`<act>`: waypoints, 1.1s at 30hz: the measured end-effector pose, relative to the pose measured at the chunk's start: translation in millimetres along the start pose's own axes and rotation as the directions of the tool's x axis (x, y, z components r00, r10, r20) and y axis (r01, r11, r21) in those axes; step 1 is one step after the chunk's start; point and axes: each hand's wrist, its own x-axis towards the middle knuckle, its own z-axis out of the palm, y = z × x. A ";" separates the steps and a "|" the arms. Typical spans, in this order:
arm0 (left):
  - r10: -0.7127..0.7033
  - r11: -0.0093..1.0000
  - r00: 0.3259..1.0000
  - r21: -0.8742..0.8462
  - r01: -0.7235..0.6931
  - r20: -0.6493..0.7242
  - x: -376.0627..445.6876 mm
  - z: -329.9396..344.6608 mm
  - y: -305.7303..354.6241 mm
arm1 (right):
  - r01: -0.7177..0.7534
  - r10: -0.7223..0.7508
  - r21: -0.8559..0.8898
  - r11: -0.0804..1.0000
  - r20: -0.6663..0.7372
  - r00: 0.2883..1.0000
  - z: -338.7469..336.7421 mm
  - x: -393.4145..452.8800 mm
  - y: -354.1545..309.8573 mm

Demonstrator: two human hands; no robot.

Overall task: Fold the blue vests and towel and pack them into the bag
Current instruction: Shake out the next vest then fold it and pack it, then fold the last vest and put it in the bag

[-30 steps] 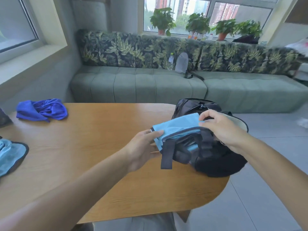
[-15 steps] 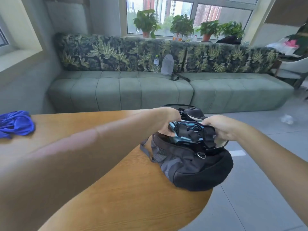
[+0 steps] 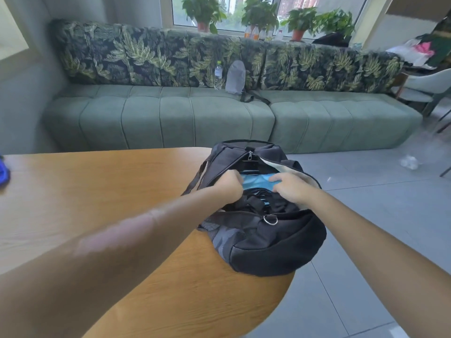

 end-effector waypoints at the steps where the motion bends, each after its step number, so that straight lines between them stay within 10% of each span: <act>1: 0.053 0.995 0.997 0.090 -0.049 -0.048 -0.3 0.9 -4.1 | 0.060 -0.071 -0.163 0.985 -0.060 0.996 3.1 0.8 2.5; 7: 0.302 0.811 0.951 0.508 -0.289 0.059 0.2 3.7 -2.5 | 0.182 -0.298 -0.590 0.787 -0.104 0.949 22.4 -10.9 -3.2; 20: 0.257 0.849 0.958 0.443 -0.288 0.129 -19.2 -14.4 1.3 | 0.134 -0.200 -0.427 0.894 -0.113 0.973 22.4 -30.2 -15.8; 26: 0.442 0.849 0.896 0.333 -0.410 -0.026 -101.6 -71.8 12.5 | 0.298 -0.367 -0.238 0.925 -0.346 0.864 18.3 -64.0 -56.7; 33: 0.334 0.916 0.907 0.316 -0.248 -0.257 -206.6 -141.5 -69.3 | 0.563 -0.560 -0.110 0.819 -0.362 0.745 48.2 -119.3 -135.0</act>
